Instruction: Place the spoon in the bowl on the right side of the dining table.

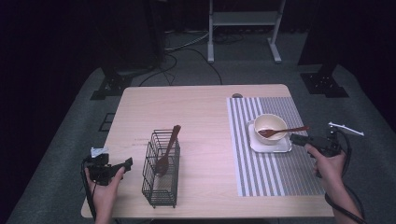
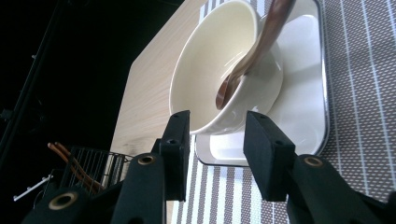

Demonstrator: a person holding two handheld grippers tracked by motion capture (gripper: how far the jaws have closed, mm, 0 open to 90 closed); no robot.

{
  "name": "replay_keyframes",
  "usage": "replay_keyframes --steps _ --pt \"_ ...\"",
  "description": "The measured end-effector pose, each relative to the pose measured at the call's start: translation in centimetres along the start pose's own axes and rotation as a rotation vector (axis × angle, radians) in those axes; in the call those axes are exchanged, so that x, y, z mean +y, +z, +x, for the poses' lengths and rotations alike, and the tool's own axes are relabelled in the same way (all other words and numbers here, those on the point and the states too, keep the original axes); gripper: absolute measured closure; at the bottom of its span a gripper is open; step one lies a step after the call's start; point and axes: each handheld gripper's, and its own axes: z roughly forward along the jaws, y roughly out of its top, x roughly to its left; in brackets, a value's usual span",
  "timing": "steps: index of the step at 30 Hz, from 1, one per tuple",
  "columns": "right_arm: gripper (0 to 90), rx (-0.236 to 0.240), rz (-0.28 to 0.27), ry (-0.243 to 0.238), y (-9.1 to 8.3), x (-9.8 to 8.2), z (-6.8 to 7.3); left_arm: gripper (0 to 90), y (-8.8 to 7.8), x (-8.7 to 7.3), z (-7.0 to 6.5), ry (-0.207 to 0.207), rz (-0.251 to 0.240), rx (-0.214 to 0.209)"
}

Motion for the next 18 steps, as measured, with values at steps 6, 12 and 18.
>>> replay_keyframes --steps 6,12,18 --pt "60.1 0.005 0.016 -0.009 0.24 -0.39 0.19 0.2 -0.01 0.01 -0.01 0.0 0.0 0.0" --pt "59.9 0.006 0.035 -0.022 0.46 -0.75 0.38 0.2 0.03 0.01 -0.01 -0.002 0.0 0.0" --pt "59.6 0.009 0.045 -0.031 0.65 -0.99 0.54 0.2 0.03 0.01 -0.03 0.0 0.0 -0.001"
